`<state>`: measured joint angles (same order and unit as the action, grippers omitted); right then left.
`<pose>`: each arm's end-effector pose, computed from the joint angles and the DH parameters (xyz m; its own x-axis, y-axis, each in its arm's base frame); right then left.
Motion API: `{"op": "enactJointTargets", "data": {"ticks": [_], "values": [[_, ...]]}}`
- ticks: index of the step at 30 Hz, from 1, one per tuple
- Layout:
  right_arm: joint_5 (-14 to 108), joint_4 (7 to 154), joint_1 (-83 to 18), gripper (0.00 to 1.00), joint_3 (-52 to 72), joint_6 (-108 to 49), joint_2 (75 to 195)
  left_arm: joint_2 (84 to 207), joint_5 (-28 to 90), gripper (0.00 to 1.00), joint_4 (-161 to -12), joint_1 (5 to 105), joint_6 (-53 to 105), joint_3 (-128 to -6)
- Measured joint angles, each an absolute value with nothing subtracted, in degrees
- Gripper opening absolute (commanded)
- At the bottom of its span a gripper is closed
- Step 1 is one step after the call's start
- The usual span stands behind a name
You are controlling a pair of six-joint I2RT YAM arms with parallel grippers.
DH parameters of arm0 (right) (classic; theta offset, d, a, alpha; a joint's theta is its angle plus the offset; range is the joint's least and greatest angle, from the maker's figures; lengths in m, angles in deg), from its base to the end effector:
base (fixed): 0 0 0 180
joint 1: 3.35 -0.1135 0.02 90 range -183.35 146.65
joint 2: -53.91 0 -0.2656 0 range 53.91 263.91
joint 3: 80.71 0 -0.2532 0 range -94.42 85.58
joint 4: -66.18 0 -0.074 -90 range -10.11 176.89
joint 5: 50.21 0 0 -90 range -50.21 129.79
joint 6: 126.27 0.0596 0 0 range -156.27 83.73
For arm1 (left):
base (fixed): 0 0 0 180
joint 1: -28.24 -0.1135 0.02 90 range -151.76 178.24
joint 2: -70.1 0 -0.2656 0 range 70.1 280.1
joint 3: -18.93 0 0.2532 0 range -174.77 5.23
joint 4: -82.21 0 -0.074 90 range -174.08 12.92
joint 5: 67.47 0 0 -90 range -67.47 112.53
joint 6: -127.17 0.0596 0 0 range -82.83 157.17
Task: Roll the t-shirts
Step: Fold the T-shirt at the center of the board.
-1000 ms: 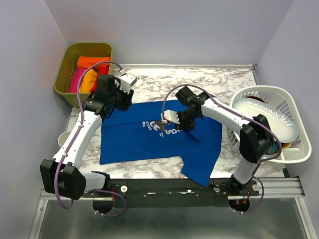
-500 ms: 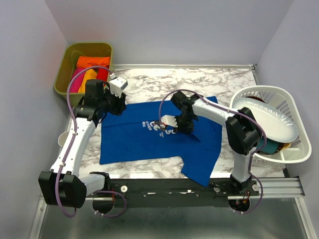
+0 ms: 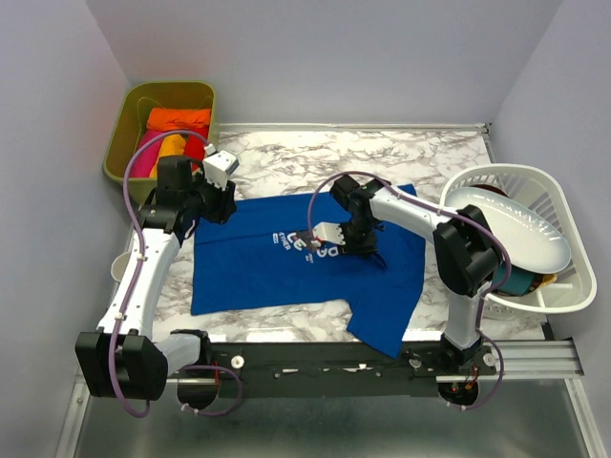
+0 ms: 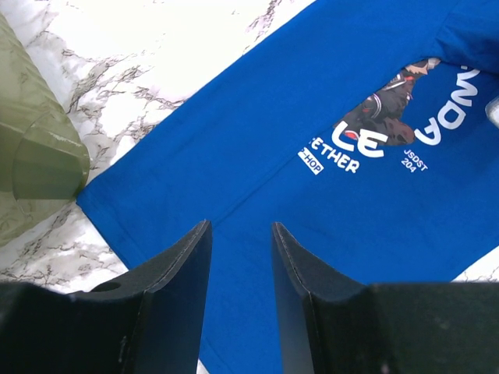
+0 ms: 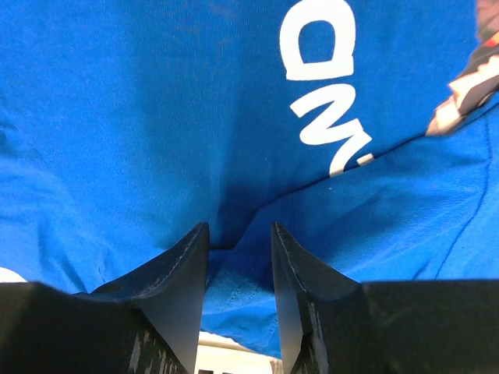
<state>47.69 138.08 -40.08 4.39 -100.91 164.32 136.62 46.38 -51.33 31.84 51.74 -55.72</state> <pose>0.2857 0.2234 0.1618 0.1969 -0.9699 -0.1434 -0.9793 -0.2014 0.0180 0.2636 -0.0407 0.3132 -0.5050 0.2623 -0.8223 0.5177 0.8544 -0.0454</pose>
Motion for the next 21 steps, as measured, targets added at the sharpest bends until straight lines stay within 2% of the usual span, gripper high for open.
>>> {"op": "enactJointTargets", "data": {"ticks": [11,16,21], "values": [[47.3,136.9,-39.71,0.42,4.61,-99.73,165.89,136.93,46.8,0.47,-51.37,31.84,52.05,-54.69],[47.3,136.51,-39.12,0.35,4.06,-99.21,167.62,136.93,46.8,0.47,-51.35,31.82,52.16,-53.78],[47.3,136.66,-37.72,0.36,1.77,-99.07,169.0,137.06,46.78,0.47,-51.29,31.62,52.26,-53.58]]}}
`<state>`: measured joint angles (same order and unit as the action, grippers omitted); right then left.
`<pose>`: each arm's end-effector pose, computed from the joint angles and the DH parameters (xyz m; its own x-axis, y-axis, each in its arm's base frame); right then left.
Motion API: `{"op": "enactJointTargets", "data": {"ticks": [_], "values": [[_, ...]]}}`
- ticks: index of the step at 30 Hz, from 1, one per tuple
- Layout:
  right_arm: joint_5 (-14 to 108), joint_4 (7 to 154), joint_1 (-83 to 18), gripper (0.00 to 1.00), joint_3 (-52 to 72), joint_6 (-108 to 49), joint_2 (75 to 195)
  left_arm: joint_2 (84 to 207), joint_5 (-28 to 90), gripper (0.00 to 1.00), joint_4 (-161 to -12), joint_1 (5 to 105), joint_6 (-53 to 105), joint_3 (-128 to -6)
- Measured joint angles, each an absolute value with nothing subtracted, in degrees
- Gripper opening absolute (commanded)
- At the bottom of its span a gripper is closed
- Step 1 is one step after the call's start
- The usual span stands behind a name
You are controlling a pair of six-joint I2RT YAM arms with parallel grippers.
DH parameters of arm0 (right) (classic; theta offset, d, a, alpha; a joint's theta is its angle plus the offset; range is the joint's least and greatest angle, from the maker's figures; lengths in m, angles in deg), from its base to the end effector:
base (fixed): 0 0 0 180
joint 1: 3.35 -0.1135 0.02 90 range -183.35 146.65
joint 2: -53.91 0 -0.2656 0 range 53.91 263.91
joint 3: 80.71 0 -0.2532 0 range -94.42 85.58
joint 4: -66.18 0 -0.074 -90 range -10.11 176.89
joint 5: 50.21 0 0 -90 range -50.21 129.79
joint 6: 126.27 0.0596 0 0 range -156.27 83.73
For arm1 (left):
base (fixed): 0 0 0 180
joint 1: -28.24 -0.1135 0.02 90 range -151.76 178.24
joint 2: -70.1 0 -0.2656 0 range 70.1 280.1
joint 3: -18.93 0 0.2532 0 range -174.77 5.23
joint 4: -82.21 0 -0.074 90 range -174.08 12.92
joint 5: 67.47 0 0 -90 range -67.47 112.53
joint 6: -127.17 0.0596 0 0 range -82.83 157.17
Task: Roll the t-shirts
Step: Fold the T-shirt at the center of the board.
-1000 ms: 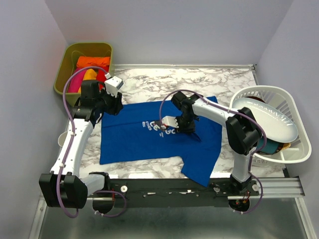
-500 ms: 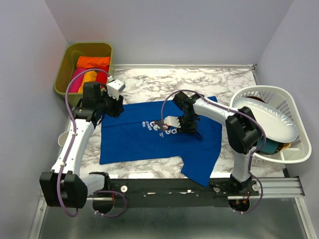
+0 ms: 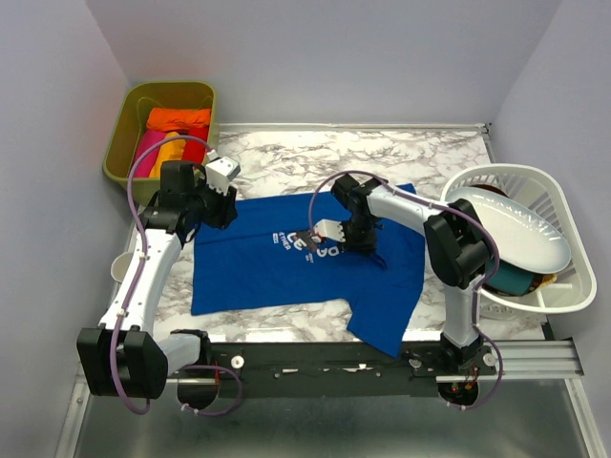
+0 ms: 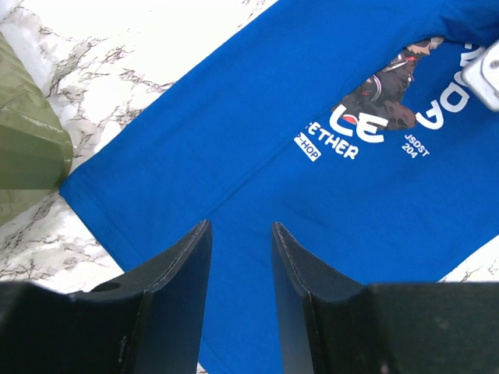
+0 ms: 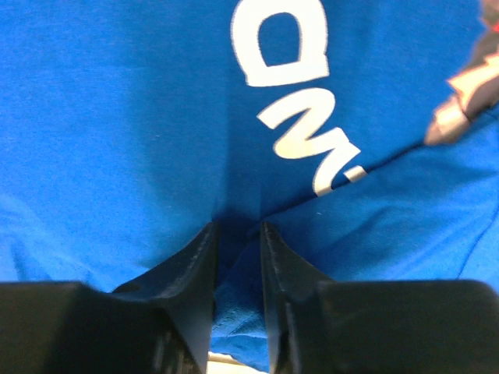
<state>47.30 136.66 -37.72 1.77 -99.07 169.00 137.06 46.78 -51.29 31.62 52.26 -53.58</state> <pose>0.3081 0.2201 0.1446 0.1240 -0.9835 -0.1317 -0.9912 -0.1289 0.0294 0.2631 -0.0401 0.2983 -0.5371 0.2695 -0.7993 0.5212 0.8511 -0.0633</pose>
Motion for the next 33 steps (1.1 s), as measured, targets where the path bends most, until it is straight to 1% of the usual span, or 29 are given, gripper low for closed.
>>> {"op": "enactJointTargets", "data": {"ticks": [14,23,27,29,30,31,33], "values": [[47.52,139.48,-35.71,0.36,-4.94,-99.07,170.13,138.59,46.78,0.47,-51.18,31.57,52.4,-53.58],[48.94,140.84,-35.58,0.39,-4.79,-98.62,171.44,138.76,46.78,0.47,-51.16,31.16,52.44,-53.58],[48.96,140.92,-35.58,0.39,-3.87,-98.44,171.44,138.83,46.78,0.47,-51.18,30.98,52.59,-53.58],[49.03,140.95,-35.58,0.35,-3.65,-98.18,171.47,138.89,46.78,0.47,-51.16,30.96,52.61,-53.58],[49.03,140.9,-35.58,0.31,-3.54,-97.92,171.49,138.91,46.78,0.47,-51.18,30.94,52.61,-53.58],[49.05,140.88,-35.58,0.24,-3.48,-97.72,171.49,138.96,46.78,0.47,-51.18,30.94,52.61,-53.58],[49.07,140.88,-35.58,0.17,-3.39,-97.39,171.66,139.07,46.78,0.47,-51.18,30.94,52.64,-53.58]]}}
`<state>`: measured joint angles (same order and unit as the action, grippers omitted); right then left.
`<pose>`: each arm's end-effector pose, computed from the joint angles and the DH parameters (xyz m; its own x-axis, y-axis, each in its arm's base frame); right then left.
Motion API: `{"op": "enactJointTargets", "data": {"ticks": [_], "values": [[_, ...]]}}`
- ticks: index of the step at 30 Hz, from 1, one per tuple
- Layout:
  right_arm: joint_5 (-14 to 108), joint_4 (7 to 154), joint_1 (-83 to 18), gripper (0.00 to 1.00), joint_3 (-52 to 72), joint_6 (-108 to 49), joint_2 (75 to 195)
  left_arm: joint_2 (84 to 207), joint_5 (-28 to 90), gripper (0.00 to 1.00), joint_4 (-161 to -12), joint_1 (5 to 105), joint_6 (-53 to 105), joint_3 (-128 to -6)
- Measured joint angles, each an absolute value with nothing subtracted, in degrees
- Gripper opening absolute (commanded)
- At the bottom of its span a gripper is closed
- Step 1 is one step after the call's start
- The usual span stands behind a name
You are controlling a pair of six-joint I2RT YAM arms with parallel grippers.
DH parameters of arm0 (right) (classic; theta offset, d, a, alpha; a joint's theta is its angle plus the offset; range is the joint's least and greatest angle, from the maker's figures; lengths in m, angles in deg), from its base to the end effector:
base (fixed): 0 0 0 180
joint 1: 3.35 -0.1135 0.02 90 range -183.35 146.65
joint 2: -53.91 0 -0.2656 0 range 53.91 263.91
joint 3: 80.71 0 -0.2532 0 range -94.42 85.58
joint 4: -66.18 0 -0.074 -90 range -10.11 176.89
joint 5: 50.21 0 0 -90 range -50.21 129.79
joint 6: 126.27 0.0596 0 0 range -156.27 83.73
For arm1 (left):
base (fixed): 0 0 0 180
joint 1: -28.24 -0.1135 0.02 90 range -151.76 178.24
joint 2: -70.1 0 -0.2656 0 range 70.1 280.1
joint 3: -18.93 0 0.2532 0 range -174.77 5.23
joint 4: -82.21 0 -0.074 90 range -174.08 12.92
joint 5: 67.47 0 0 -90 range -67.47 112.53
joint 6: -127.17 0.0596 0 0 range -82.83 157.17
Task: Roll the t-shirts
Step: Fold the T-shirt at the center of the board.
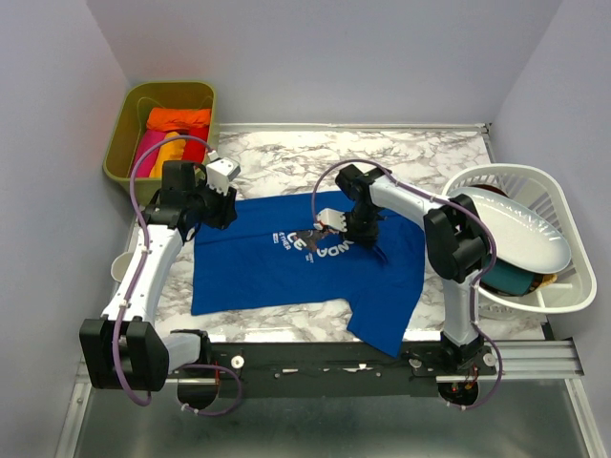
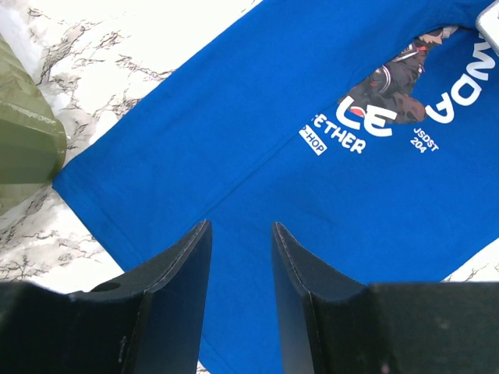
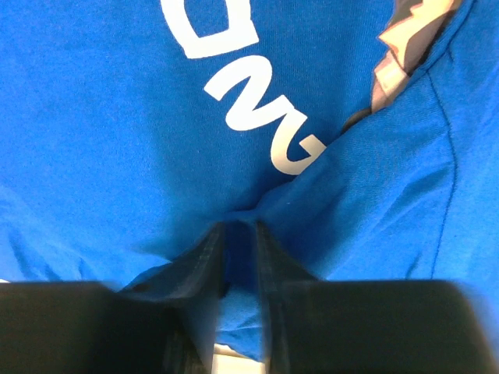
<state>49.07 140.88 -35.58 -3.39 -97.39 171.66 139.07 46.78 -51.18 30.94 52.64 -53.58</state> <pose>0.3237 0.2154 0.1499 0.0528 -0.9883 -0.1431 -0.9952 -0.0639 0.0744 0.2697 -0.0372 0.2894 -0.5660 0.2702 -0.7789 0.5122 0.8556 -0.0755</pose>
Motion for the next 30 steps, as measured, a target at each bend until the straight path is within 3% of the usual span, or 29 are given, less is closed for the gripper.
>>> {"op": "enactJointTargets", "data": {"ticks": [9,21,23,24,25,30], "values": [[51.06,141.78,-35.58,0.01,-4.22,-95.84,172.03,139.29,46.78,0.47,-51.18,30.94,52.64,-53.58],[66.62,153.19,-35.58,0.01,-15.39,-93.02,171.99,139.57,46.75,0.47,-51.13,30.92,52.83,-53.58],[68.43,153.97,-35.58,0.04,-15.37,-92.58,171.99,139.57,46.78,0.47,-51.13,30.92,52.85,-53.58],[69.2,154.3,-35.58,0.09,-15.3,-92.41,171.99,139.57,46.75,0.47,-51.13,30.92,52.88,-53.58],[70.03,154.63,-35.58,0.23,-15.21,-92.15,171.99,139.57,46.75,0.47,-51.11,30.92,53.01,-53.58],[73.0,155.55,-35.58,0.4,-14.32,-91.75,171.99,139.57,46.78,0.47,-50.54,30.85,53.51,-53.58]]}}
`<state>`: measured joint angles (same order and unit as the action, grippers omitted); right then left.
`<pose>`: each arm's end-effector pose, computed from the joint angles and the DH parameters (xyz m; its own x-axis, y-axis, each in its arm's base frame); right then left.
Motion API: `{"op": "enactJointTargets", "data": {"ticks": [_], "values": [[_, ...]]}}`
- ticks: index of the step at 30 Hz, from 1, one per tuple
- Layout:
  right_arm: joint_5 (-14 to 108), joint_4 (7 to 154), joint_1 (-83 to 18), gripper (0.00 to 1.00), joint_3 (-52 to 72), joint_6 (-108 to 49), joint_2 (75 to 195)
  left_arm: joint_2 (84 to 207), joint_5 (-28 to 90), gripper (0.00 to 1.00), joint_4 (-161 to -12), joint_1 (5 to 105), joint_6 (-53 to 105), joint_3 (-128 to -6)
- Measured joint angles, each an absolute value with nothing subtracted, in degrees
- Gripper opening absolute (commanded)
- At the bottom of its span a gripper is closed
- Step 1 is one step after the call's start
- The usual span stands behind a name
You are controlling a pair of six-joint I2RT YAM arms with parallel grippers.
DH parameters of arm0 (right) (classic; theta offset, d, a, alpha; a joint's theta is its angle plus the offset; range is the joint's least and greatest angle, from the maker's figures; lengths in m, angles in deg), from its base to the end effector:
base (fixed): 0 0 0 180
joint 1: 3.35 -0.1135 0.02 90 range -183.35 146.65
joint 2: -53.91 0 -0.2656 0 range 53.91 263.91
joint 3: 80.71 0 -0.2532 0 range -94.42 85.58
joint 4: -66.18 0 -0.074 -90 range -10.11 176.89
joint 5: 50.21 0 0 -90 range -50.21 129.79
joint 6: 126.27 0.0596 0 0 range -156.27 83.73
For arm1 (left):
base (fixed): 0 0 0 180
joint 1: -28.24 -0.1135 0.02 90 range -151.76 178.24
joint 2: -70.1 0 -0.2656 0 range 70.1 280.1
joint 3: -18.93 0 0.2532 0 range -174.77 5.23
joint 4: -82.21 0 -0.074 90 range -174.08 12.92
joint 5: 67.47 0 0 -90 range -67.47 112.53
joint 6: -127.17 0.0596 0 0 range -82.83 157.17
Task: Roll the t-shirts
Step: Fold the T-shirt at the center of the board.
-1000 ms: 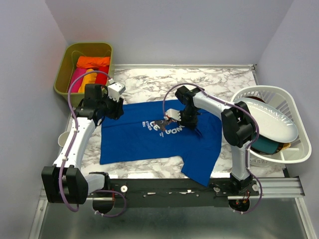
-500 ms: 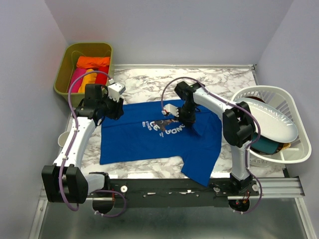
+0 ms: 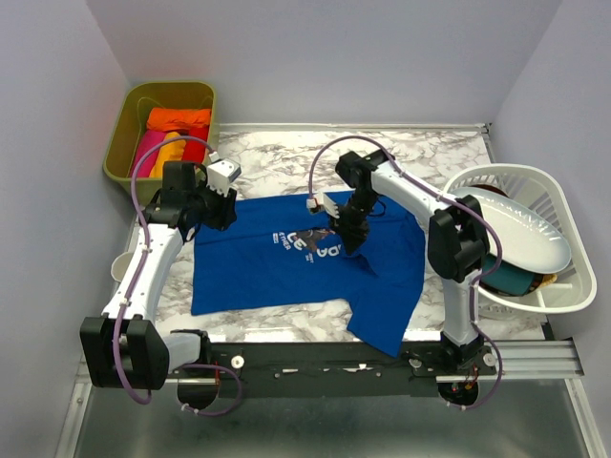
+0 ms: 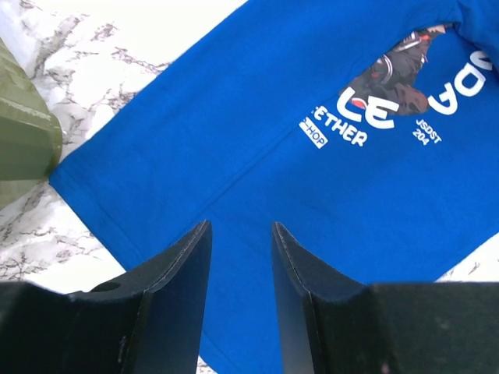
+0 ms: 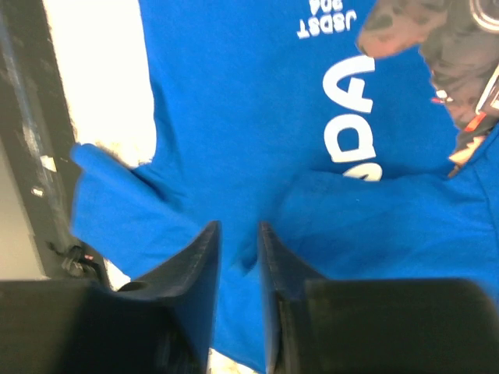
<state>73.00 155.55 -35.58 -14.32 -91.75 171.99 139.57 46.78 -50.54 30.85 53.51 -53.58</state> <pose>0.3118 0.2352 0.2045 -0.1362 -0.9008 -0.4123 -0.9307 -0.0263 0.3649 0.2703 -0.0368 0.2862 -0.5740 0.2829 -0.7684 0.5180 0.8522 -0.0732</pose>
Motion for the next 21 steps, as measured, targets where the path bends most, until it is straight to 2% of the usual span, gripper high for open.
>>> {"op": "enactJointTargets", "data": {"ticks": [1,6,12,16,18,21], "values": [[73.85,155.85,-35.58,0.43,-14.62,-91.69,171.99,139.59,46.78,0.47,-50.28,30.85,53.62,-53.62],[76.3,156.03,-35.08,0.43,-20.79,-89.3,169.7,140.2,49.4,0.47,-48.58,30.92,53.58,-54.94],[68.83,146.39,-31.34,0.43,-7.37,-84.76,155.55,142.04,54.62,0.47,-48.01,39.22,52.16,-55.44],[60.3,138.63,-25.31,0.43,-3.08,-82.27,157.89,147.11,58.34,0.5,-49.91,46.81,46.63,-55.79],[55.65,134.65,-23.18,0.43,-2.67,-81.33,160.8,150.32,59.96,0.6,-52.62,47.79,41.34,-55.85],[48.87,129.1,-21.37,0.42,-2.6,-81.04,164.1,156.99,62.08,0.61,-58.04,48.64,32.55,-56.33]]}}
